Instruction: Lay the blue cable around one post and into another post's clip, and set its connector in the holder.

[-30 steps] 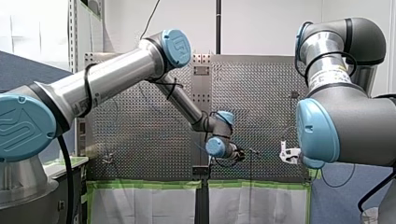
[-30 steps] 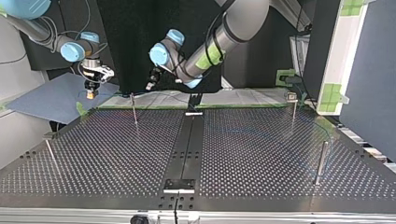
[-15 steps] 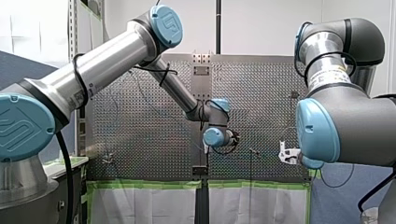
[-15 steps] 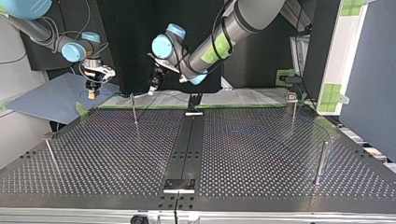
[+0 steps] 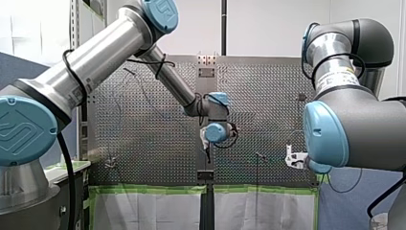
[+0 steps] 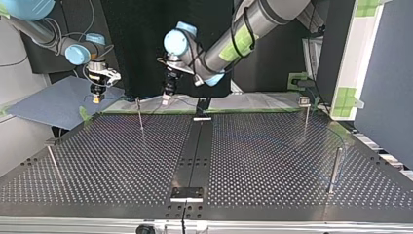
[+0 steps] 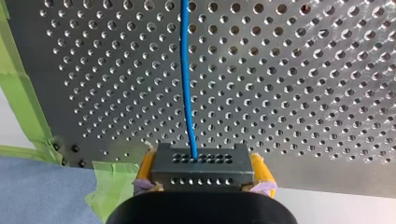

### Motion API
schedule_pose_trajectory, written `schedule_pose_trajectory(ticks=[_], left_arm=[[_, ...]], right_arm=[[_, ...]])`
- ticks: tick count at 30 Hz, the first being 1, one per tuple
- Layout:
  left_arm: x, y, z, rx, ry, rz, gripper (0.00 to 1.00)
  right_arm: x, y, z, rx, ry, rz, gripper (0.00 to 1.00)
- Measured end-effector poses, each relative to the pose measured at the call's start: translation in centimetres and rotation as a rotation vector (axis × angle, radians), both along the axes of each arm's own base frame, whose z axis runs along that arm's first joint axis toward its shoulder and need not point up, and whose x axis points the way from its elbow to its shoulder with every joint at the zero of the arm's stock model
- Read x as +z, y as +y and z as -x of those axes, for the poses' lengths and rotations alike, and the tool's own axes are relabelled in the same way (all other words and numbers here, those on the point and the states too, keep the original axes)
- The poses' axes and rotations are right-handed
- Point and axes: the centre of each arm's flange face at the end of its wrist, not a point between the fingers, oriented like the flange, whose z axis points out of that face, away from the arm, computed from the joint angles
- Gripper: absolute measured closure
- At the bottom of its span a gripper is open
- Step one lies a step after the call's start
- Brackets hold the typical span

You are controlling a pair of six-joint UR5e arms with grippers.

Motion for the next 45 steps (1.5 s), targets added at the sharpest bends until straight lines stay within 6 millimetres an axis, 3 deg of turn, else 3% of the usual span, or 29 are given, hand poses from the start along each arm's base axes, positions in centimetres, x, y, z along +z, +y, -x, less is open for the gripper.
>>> schedule_pose_trajectory(ticks=[24,45], left_arm=[[6.8,3.5,2.8,-0.013,-0.112,0.186,0.00],[12.3,8.2,6.1,-0.013,-0.239,0.305,0.00]], right_arm=[[-0.4,0.3,-0.5,0.009,0.000,-0.007,1.00],[-0.4,0.3,-0.6,0.010,-0.001,-0.007,1.00]])
